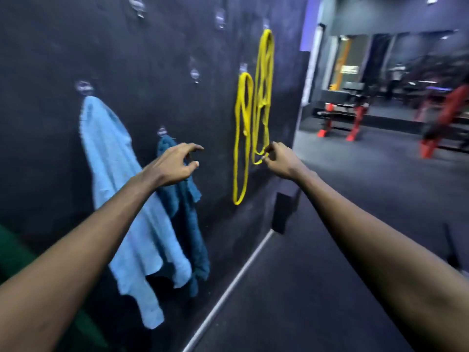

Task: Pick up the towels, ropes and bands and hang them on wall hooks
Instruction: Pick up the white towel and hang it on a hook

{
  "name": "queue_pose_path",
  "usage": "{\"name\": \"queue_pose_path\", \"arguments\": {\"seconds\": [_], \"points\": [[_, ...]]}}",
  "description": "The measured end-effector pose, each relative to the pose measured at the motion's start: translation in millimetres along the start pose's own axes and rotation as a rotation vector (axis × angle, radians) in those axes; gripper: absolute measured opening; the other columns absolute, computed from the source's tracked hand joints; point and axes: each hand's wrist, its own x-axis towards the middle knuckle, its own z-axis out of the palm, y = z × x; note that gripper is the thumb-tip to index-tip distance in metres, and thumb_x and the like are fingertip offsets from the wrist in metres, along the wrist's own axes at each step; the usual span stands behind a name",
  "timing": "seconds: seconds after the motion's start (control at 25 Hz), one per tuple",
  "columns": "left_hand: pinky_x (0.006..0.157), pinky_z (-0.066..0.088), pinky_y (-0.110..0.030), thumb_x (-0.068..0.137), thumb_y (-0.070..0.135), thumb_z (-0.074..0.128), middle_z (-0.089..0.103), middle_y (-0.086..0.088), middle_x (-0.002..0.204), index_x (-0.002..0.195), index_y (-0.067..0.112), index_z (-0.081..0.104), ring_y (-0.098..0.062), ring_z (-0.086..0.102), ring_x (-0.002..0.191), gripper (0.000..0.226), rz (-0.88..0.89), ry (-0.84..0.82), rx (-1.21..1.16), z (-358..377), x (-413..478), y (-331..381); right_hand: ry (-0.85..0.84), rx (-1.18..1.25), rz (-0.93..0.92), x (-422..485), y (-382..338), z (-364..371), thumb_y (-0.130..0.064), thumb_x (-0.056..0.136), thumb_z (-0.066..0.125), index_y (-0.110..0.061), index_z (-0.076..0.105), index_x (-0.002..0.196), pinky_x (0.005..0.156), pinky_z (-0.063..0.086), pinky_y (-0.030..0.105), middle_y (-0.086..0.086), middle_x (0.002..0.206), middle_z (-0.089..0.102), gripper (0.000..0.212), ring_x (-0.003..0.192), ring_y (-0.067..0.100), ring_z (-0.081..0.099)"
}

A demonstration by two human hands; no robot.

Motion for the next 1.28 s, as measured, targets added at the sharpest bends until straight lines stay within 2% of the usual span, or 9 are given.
{"name": "queue_pose_path", "arguments": {"seconds": [0.12, 0.24, 0.52, 0.64, 0.92, 1.28], "points": [[0.100, 0.042, -0.034, 0.090, 0.026, 0.062, 0.057, -0.005, 0.129, 0.139, 0.023, 0.048, -0.023, 0.058, 0.111, 0.051, 0.057, -0.145, -0.046, 58.3, 58.2, 32.7, -0.055, -0.091, 0.224, -31.2, 86.9, -38.3, -0.029, 0.094, 0.056, -0.001, 0.051, 0.135, 0.104, 0.038, 0.032, 0.019, 0.139, 0.053, 0.049, 0.129, 0.032, 0.049], [0.101, 0.039, -0.032, 0.090, 0.026, 0.064, 0.055, -0.011, 0.135, 0.142, 0.020, 0.046, -0.027, 0.055, 0.120, 0.055, 0.107, -0.251, -0.082, 115.6, 117.2, 69.4, -0.053, -0.130, 0.382, -58.3, 162.7, -71.8, -0.033, 0.095, 0.056, -0.002, 0.044, 0.143, 0.108, 0.035, 0.031, 0.017, 0.147, 0.046, 0.058, 0.135, 0.030, 0.045], [0.110, 0.032, -0.033, 0.091, 0.024, 0.065, 0.049, -0.015, 0.144, 0.145, 0.013, 0.043, -0.028, 0.046, 0.134, 0.059, 0.207, -0.331, -0.160, 231.2, 252.2, 166.6, -0.007, -0.158, 0.640, -85.6, 317.0, -138.0, -0.039, 0.096, 0.057, -0.002, 0.038, 0.147, 0.110, 0.034, 0.035, 0.017, 0.151, 0.041, 0.066, 0.138, 0.031, 0.041], [0.112, 0.031, -0.033, 0.090, 0.027, 0.065, 0.047, -0.012, 0.147, 0.146, 0.015, 0.042, -0.027, 0.043, 0.136, 0.061, 0.231, -0.373, -0.179, 273.6, 303.6, 205.0, 0.026, -0.148, 0.735, -92.4, 376.6, -164.3, -0.042, 0.095, 0.058, -0.003, 0.039, 0.146, 0.111, 0.035, 0.036, 0.016, 0.150, 0.043, 0.067, 0.137, 0.031, 0.043], [0.112, 0.036, -0.035, 0.089, 0.031, 0.065, 0.049, -0.010, 0.145, 0.145, 0.018, 0.044, -0.025, 0.048, 0.133, 0.061, 0.323, -0.468, -0.270, 390.7, 409.7, 293.8, 0.092, -0.152, 0.898, -84.4, 506.3, -209.3, -0.043, 0.092, 0.060, -0.007, 0.039, 0.147, 0.112, 0.034, 0.036, 0.013, 0.151, 0.042, 0.069, 0.139, 0.029, 0.041], [0.108, 0.036, -0.034, 0.088, 0.032, 0.069, 0.048, -0.012, 0.146, 0.146, 0.013, 0.041, -0.025, 0.049, 0.132, 0.067, 0.438, -0.607, -0.371, 536.3, 573.0, 391.6, 0.100, -0.163, 1.120, -31.1, 654.7, -226.2, -0.044, 0.092, 0.061, -0.003, 0.036, 0.148, 0.112, 0.033, 0.035, 0.017, 0.152, 0.040, 0.074, 0.139, 0.031, 0.040]]}}
